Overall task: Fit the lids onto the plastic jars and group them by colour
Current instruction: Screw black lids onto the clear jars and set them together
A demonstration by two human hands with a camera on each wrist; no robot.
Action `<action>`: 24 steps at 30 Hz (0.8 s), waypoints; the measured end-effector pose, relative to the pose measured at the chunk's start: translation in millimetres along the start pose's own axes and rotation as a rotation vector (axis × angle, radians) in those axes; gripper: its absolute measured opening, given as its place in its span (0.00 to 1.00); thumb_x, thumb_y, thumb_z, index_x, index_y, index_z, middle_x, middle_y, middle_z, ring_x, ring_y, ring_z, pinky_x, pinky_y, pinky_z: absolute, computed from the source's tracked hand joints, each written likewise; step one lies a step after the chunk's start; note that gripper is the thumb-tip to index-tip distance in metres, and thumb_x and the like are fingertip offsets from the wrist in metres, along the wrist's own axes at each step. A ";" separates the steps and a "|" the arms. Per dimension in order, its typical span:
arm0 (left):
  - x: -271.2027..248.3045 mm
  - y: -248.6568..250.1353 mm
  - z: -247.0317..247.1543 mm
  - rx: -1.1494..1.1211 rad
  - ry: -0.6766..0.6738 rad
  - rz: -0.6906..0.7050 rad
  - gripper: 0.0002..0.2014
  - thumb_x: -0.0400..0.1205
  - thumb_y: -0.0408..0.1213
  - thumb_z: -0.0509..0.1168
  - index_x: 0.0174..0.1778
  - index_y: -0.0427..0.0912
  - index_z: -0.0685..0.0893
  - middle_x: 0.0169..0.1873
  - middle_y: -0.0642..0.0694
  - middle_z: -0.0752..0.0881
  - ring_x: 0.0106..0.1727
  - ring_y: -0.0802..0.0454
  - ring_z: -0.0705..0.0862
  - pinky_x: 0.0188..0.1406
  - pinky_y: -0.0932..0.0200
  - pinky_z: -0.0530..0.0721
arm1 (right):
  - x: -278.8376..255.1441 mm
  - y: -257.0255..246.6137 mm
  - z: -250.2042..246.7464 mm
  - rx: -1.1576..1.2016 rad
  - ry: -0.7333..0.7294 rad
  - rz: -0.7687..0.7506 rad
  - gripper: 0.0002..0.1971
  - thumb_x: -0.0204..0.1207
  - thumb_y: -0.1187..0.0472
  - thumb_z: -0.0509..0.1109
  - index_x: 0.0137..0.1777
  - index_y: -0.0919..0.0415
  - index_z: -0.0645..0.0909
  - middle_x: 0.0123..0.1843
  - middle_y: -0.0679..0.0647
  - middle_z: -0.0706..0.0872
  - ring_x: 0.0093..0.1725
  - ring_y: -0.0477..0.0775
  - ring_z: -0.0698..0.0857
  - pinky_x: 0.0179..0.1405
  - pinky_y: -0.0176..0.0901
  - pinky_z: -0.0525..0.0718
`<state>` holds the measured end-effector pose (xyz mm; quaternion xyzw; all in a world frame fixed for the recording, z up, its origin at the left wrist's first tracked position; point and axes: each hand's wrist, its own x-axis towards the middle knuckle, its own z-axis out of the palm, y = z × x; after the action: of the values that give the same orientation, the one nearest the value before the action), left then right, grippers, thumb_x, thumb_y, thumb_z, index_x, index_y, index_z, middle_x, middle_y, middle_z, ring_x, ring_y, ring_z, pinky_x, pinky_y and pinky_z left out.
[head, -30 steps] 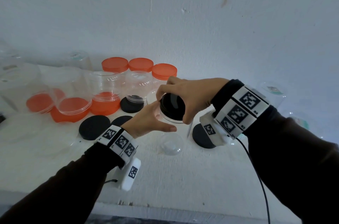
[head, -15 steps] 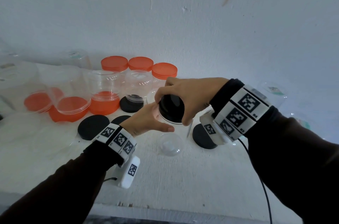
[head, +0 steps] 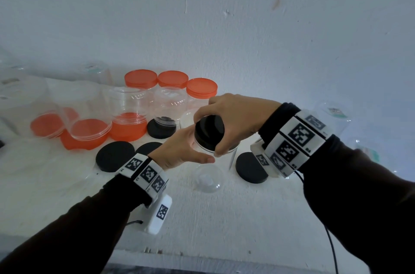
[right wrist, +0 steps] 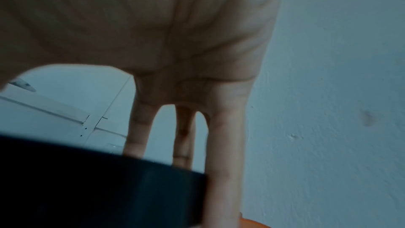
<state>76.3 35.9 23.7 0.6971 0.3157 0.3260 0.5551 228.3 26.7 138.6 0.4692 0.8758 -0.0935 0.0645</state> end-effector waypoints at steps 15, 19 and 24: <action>-2.3 0.7 -2.6 0.038 -0.007 0.019 0.37 0.57 0.45 0.78 0.64 0.53 0.75 0.57 0.57 0.86 0.62 0.62 0.81 0.57 0.70 0.77 | -4.5 -12.8 2.4 -0.070 0.033 0.130 0.37 0.65 0.32 0.70 0.70 0.51 0.71 0.51 0.46 0.78 0.50 0.49 0.78 0.44 0.39 0.76; -0.7 -0.9 -6.7 0.033 -0.039 -0.020 0.37 0.55 0.45 0.79 0.62 0.54 0.76 0.58 0.56 0.85 0.63 0.62 0.80 0.60 0.68 0.76 | -5.6 -5.3 -5.1 0.020 -0.117 0.037 0.40 0.62 0.42 0.78 0.73 0.39 0.65 0.59 0.45 0.70 0.61 0.49 0.73 0.60 0.45 0.77; -3.1 -2.2 -2.3 0.032 -0.004 0.015 0.37 0.56 0.45 0.79 0.63 0.52 0.76 0.59 0.53 0.85 0.64 0.61 0.80 0.61 0.70 0.76 | -6.4 -9.3 6.7 0.001 0.104 0.017 0.33 0.59 0.41 0.78 0.65 0.45 0.75 0.43 0.41 0.72 0.50 0.47 0.76 0.39 0.34 0.77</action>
<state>72.4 35.1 21.5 0.7089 0.3145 0.3238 0.5419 224.2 15.0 134.4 0.4808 0.8739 -0.0691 0.0195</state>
